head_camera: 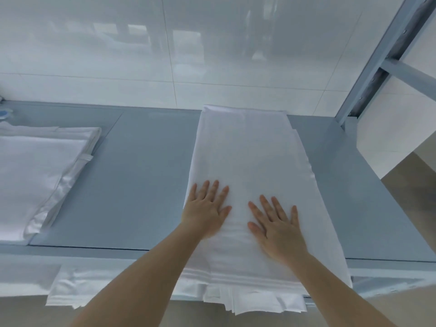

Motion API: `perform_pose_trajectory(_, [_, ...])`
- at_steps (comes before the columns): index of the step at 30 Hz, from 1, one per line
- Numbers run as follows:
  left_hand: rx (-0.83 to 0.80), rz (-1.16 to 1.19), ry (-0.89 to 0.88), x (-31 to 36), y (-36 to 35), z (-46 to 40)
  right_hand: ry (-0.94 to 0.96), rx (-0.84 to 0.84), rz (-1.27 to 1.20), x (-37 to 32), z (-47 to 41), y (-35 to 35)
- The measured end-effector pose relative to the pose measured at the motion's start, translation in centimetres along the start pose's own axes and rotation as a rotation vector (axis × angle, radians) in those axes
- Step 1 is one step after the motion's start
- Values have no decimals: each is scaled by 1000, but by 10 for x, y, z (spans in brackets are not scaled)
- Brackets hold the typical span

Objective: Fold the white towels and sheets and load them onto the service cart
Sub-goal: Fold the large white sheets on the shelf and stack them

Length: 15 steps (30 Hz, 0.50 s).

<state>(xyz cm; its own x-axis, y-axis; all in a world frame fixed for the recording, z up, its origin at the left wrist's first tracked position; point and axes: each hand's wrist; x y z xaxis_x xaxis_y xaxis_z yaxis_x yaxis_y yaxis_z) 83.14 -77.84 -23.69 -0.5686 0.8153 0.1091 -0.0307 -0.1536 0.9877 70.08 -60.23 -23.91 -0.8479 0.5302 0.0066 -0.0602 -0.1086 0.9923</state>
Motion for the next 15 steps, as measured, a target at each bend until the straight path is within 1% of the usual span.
perform_pose_trajectory(2, [-49, -33, -28, -9, 0, 24, -42, -34, 10, 12, 13, 1])
perform_pose_trajectory(5, [-132, -21, -62, -14, 4, 60, -91, -106, 16, 18, 32, 3])
perform_pose_trajectory(8, [-180, -3, -113, -10, 2, 94, -60, -148, -20, 8, 55, 2])
perform_pose_trajectory(11, [-170, -53, -155, -8, -3, 121, 43, -138, -17, -4, 82, -3])
perform_pose_trajectory(15, [-59, -128, -154, -6, -11, 141, 87, -46, 114, -2, 100, -10])
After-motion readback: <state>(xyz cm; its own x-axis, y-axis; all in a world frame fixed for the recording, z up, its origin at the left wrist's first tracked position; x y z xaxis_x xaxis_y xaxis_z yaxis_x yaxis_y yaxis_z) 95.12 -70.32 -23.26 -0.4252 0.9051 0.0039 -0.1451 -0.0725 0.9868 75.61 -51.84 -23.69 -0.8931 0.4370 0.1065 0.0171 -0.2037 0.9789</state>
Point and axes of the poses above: each hand's wrist, its own z-axis away from the middle knuckle, its own y-axis out of the back of the hand, x = y × z, and after that the axes turned 4 degrees about z, right-handed
